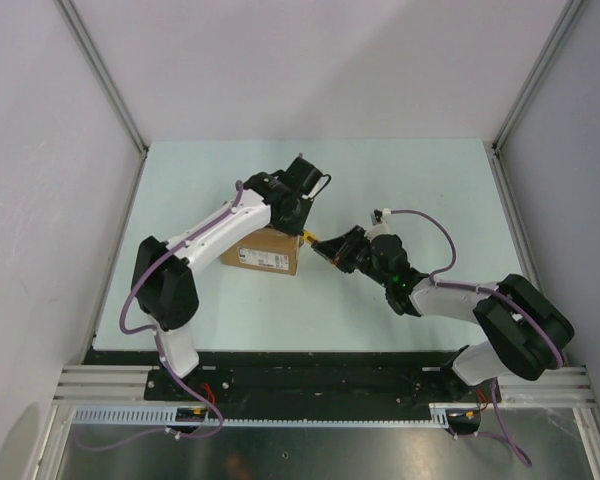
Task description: Unpack the express box
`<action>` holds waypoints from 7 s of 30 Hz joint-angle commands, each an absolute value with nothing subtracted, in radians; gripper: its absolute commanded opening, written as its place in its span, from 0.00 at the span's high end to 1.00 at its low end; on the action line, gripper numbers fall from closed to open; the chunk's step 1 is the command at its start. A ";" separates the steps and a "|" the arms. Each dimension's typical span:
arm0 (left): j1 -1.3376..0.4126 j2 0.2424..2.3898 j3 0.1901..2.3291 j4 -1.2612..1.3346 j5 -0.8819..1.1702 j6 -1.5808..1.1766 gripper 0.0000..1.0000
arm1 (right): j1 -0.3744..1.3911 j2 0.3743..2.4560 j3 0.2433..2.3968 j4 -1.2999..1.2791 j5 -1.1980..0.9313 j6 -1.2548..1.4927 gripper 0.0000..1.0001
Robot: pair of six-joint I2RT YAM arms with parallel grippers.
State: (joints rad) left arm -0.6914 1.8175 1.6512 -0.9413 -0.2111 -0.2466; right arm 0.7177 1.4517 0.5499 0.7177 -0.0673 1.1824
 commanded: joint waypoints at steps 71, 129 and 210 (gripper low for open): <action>-0.459 1.418 1.530 -0.927 -0.219 -0.354 0.36 | 0.457 1.368 0.693 -0.057 0.592 0.502 0.99; -0.081 1.208 0.868 -0.626 0.129 -0.554 0.68 | 0.465 2.230 1.827 -0.173 -0.371 0.405 0.50; 0.120 1.417 0.900 -0.390 0.528 -0.476 0.37 | 0.819 1.884 1.778 -0.431 0.348 0.143 0.24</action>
State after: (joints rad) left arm 0.1204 1.4387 0.9169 -0.3508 0.5934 -0.5224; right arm 0.8623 1.9453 1.7950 -0.4717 0.3542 0.0959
